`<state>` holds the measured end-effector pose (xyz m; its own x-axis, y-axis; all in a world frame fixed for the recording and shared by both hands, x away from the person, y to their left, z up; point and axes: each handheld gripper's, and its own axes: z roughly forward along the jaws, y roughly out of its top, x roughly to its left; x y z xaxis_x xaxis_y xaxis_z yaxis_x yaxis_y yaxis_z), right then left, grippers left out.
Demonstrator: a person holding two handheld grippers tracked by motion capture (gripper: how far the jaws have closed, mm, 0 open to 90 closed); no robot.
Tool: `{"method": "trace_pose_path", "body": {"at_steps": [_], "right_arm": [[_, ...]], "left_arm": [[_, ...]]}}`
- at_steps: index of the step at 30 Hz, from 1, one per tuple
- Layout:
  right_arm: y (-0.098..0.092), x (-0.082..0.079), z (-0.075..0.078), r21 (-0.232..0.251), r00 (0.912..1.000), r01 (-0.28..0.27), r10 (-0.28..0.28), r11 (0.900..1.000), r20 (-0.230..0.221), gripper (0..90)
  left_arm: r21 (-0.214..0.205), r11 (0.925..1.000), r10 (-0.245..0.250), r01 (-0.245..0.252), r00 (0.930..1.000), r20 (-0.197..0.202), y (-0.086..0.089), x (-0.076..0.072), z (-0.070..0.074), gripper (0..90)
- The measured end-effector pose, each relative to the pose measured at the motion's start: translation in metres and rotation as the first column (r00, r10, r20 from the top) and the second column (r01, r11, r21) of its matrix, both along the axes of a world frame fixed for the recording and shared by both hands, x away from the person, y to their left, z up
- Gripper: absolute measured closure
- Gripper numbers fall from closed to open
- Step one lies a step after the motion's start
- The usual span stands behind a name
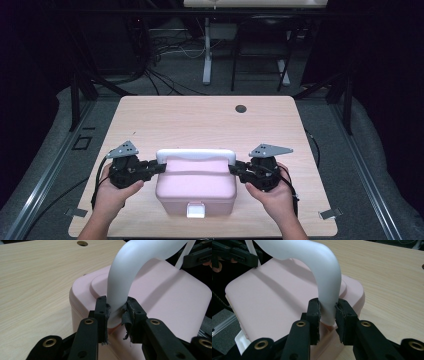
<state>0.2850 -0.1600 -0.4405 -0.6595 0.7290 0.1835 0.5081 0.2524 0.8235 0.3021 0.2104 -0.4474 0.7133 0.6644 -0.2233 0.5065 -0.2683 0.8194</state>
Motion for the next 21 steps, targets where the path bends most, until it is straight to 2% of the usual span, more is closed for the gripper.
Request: {"method": "trace_pose_path", "body": {"at_steps": [21], "right_arm": [[-0.0029,-0.0007,0.0058,0.061,0.9995,0.011,-0.013,0.9981,0.028,74.2]], "left_arm": [[-0.054,0.9985,0.012,-0.011,0.9999,0.011,0.0029,0.0021,0.0066,73.5]]}}
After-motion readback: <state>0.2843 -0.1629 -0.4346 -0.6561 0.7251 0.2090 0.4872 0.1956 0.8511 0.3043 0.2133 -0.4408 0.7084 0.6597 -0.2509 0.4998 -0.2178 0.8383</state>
